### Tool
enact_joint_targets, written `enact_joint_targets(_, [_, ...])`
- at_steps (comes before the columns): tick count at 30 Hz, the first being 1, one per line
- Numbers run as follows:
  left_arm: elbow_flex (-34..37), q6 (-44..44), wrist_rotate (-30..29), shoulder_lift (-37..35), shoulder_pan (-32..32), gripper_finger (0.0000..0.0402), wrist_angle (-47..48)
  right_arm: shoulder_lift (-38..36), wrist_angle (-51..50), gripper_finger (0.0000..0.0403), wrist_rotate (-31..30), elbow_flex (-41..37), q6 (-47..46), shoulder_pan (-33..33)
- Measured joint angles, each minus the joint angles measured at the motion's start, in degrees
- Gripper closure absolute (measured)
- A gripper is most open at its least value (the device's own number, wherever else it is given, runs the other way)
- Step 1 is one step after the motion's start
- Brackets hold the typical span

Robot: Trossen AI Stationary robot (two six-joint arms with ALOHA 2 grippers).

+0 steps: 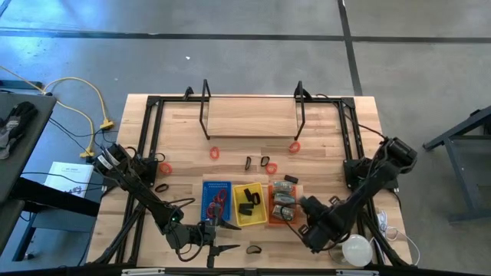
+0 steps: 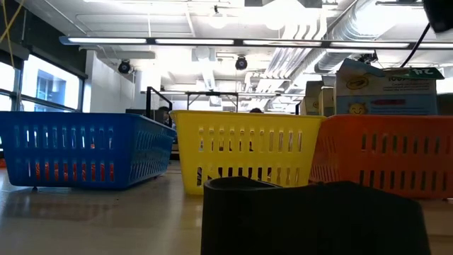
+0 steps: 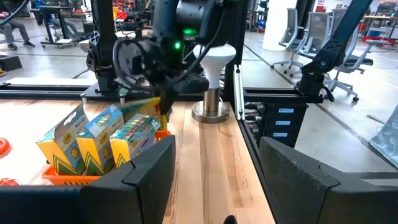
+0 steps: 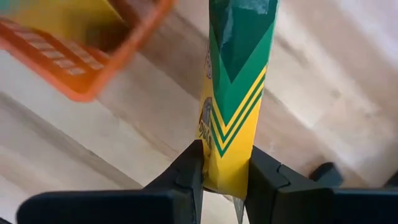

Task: Pick & Place Office Desk Supplies
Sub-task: Put the crayon box into the orange basket

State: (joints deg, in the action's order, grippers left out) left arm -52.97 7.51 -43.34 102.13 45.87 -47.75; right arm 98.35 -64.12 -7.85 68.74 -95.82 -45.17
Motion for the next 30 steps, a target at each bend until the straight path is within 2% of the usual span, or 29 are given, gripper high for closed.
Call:
enact_joint_targets(9, [0.0, 0.0, 0.0, 0.0, -0.2, 0.0176, 0.0, 0.0, -18.2, 0.0335, -10.6, 14.1, -1.9, -4.5])
enact_joint_targets(17, [0.0, 3.3, 0.0, 0.0, -0.8, 0.0176, 0.3, -0.1, -19.7, 0.0335, -25.9, 21.0, 2.0, -9.7])
enact_joint_targets(23, [0.0, 3.2, 0.0, 0.0, -0.9, 0.0176, 0.3, -0.1, -10.9, 0.0335, -35.6, 21.0, 12.2, -11.7])
enact_joint_targets(26, [0.0, -1.3, 0.0, 0.0, -0.9, 0.0176, 0.2, -0.1, 0.3, 0.0335, -39.3, 21.0, 20.1, -11.8])
enact_joint_targets(30, [0.0, -11.5, 0.0, 0.0, -0.6, 0.0176, -0.9, 0.4, 18.5, 0.0335, -41.4, 21.0, 33.5, -11.8])
